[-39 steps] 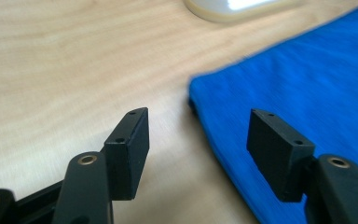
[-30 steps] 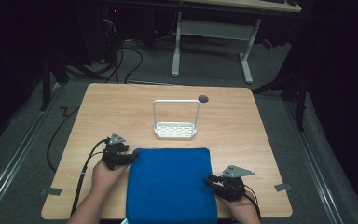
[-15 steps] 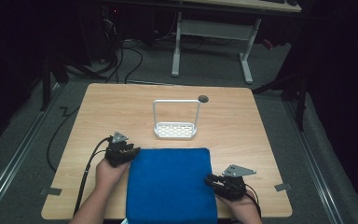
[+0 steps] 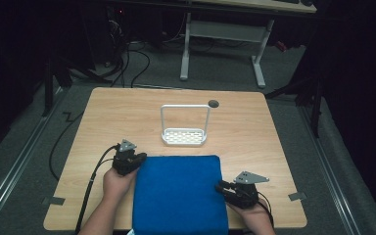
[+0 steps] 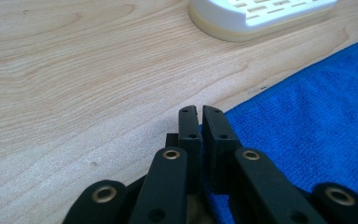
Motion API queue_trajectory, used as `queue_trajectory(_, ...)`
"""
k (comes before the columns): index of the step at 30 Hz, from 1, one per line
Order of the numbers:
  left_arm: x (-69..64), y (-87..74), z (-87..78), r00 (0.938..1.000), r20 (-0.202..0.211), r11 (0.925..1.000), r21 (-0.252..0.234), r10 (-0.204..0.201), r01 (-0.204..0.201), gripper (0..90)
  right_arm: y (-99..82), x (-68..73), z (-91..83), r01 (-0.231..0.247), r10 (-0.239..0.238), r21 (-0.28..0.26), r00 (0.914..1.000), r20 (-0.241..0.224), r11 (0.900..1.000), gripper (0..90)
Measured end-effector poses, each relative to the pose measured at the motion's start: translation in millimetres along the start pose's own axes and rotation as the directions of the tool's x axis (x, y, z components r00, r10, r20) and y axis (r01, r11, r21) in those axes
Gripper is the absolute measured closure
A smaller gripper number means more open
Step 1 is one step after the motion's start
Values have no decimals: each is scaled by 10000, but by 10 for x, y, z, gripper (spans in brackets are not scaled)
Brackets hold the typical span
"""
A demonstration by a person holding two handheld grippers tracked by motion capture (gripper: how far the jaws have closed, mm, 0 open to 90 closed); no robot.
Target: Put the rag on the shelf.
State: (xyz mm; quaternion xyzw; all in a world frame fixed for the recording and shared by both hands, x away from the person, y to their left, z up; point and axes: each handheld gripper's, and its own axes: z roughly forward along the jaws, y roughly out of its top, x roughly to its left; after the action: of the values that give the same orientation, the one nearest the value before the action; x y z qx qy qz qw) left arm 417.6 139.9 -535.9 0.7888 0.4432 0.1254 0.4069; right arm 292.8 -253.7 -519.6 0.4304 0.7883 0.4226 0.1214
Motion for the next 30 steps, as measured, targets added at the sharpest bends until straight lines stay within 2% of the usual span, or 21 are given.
queue_trajectory(2,6,-8,-14,10000,62,10000,-83,-10,10,862,8,-9,6,84,-84,-41,9999,114,10000,692)
queue_trajectory(3,13,-19,-35,9999,89,9995,-308,-98,101,862,18,-14,9,20,-18,-83,9997,260,10000,683)
queue_trajectory(5,49,-44,-82,9987,325,9962,-756,-401,425,813,52,-31,21,6,0,-93,9981,612,10000,667)
queue_trajectory(6,64,-55,-101,9978,353,9942,-899,-557,587,748,77,-47,31,-41,48,-90,9970,775,10000,657)
queue_trajectory(7,78,-71,-129,9966,458,9914,-1088,-685,731,735,116,-73,53,-184,188,-48,9954,941,9998,643)
queue_trajectory(9,77,-79,-143,9969,451,9905,-1185,-649,699,728,135,-86,65,-208,211,-48,9946,1020,9998,639)
queue_trajectory(12,52,-83,-143,9979,438,9921,-1134,-483,530,693,244,-177,141,-189,184,20,9899,1405,9998,607)
queue_trajectory(13,48,-83,-144,9980,454,9923,-1139,-446,496,672,309,-249,210,-371,354,75,9873,1547,9993,581)
queue_trajectory(14,44,-84,-146,9980,468,9925,-1125,-420,471,672,309,-249,210,-371,354,75,9873,1547,9993,581)
queue_trajectory(15,39,-85,-144,9980,453,9932,-1064,-433,480,638,389,-329,302,-469,445,96,9837,1743,9989,557)
queue_trajectory(17,37,-84,-143,9980,420,9936,-1007,-479,520,627,421,-352,339,-498,466,137,9832,1765,9987,541)
queue_trajectory(18,35,-82,-143,9984,379,9942,-973,-432,467,611,486,-383,421,-475,417,261,9809,1902,9985,524)
queue_trajectory(20,41,-75,-145,9988,228,9962,-751,-435,451,612,554,-423,506,-388,311,335,9778,2070,9987,525)
queue_trajectory(22,38,-83,-134,9988,139,9975,-520,-465,472,616,614,-467,583,-426,334,410,9784,2040,9983,530)
queue_trajectory(23,19,-82,-121,9995,47,9985,-452,-310,311,645,635,-492,651,-411,262,645,9758,2170,9971,548)
queue_trajectory(24,19,-82,-121,9995,47,9985,-452,-310,311,661,635,-492,651,-411,262,645,9758,2170,9971,548)
queue_trajectory(26,-3,-72,-90,9998,-8,9998,-130,-178,178,673,623,-522,696,-598,459,622,9775,2058,9963,561)
queue_trajectory(27,-7,-74,-91,9999,11,9998,-109,-145,145,687,607,-519,728,-574,391,787,9754,2171,9952,576)
queue_trajectory(30,-17,-83,-101,9999,-13,9998,-99,-162,162,709,602,-515,729,-537,358,757,9746,2213,9957,606)
